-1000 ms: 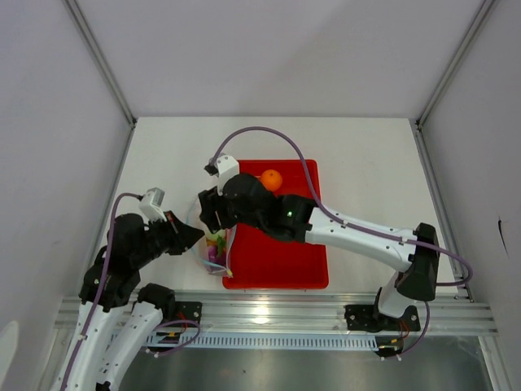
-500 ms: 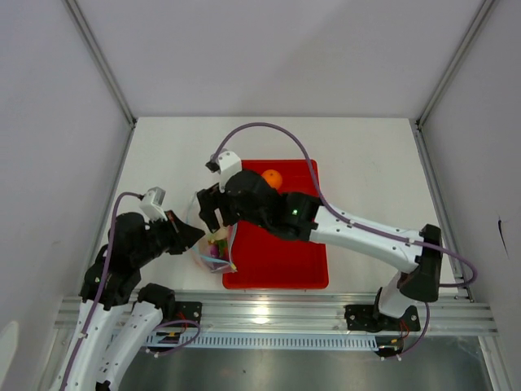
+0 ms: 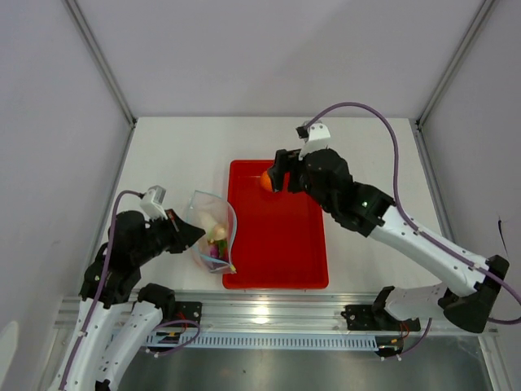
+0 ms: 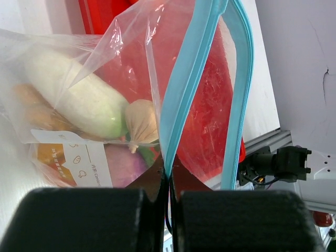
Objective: Place the food in the zip-top bag and seal the zipper
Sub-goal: Pick up the fake vegetable from the bin.
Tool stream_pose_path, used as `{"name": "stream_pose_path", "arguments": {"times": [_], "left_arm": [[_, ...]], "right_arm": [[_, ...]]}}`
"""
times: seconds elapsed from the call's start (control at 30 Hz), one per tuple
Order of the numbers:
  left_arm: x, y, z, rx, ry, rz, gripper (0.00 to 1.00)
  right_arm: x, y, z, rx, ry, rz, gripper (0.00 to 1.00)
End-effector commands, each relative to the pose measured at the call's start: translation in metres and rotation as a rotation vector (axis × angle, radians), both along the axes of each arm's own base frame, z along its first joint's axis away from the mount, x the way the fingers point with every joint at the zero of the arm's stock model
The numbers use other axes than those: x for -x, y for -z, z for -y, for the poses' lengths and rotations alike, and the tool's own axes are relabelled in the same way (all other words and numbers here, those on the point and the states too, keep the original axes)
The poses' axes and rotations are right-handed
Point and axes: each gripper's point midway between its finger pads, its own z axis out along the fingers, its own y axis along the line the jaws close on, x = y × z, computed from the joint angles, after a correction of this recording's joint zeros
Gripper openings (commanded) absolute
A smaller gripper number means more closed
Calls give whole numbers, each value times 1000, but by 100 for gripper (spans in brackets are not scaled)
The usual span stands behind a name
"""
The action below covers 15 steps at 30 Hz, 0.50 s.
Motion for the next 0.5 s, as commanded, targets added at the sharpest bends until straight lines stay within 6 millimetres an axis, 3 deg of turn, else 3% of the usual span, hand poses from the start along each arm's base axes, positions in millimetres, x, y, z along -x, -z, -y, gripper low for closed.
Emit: {"name": "stream_pose_path", "arguments": {"times": [0.0,0.03,0.1,0.13,0.2,0.23,0.27,0.33,0.37,0.4,0.47], "left_arm": [[1,-12,3,18,14,38,0],[1,-11,3,22,19,35,1],[2,-11,4,24,21,32,1],[3,-10,3,22,20,30,1],[4,-11,3,22,19,35,1],[4,-13,2,21,15,40,1],[5,-12,1,19,14,41,1],[6,-11,1,16,14,38,0],[6,-9,0,14,12,31,0],[7,-9,0,14,12,31,0],[8,-8,0,12,11,28,1]], "right_arm": [[-29,45,13,18,72,-90,79],[-46,67,18,47,113,-127,79],[-63,89,22,88,159,-164,79],[-78,113,23,127,191,-204,79],[-95,134,24,161,226,-233,78],[-108,168,26,210,260,-291,77],[-119,172,23,212,277,-306,76],[-129,201,18,255,278,-372,75],[-136,234,14,299,280,-427,75],[-145,233,4,289,267,-422,74],[-150,257,-7,315,232,-447,76]]}}
